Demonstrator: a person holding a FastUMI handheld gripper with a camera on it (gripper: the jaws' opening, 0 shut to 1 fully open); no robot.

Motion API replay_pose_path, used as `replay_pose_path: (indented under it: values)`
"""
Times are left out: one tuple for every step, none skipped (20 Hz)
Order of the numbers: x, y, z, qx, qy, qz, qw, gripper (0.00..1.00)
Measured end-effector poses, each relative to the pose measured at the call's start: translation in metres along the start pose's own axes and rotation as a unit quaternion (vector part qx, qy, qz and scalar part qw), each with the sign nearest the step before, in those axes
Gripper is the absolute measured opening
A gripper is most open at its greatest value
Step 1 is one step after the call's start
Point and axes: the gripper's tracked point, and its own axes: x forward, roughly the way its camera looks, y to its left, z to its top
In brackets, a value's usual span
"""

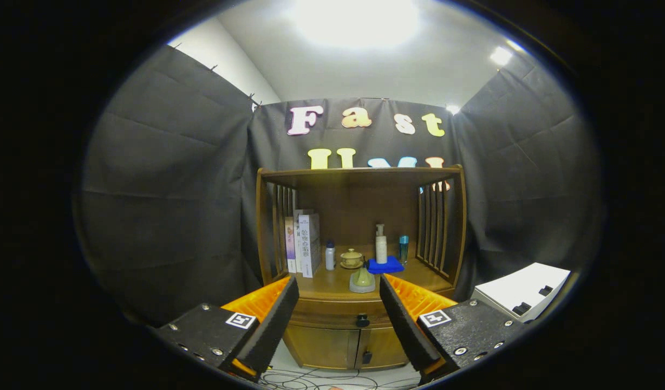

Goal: Pull open the drawer, take out the items inside it, and place them on the countertop above the cabinet.

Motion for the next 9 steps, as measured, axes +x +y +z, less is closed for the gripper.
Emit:
replay_pose_path:
  values:
    - [-0.001,-0.0032,-0.0001,0.001,0.0,-0.002,1.0,0.94]
    - [-0.0004,-0.0062,-0.0004,0.002,0.001,-0.006,1.0,0.94]
    - [0.0004,-0.008,-0.0007,0.005,0.001,-0.008,1.0,0.94]
    - [0.0021,-0.0089,-0.0013,0.009,0.002,-0.008,1.0,0.94]
    - [0.0027,-0.0096,-0.0032,0.014,0.004,-0.007,1.0,0.94]
    - [0.0042,-0.0106,-0.0049,0.017,0.006,-0.007,1.0,0.94]
    - [0.0054,-0.0118,-0.0062,0.019,0.008,-0.008,1.0,0.94]
    - [0.0062,-0.0124,-0.0073,0.02,0.009,-0.008,1.0,0.94]
    - [0.0075,-0.0132,-0.0085,0.019,0.011,-0.008,1.0,0.94]
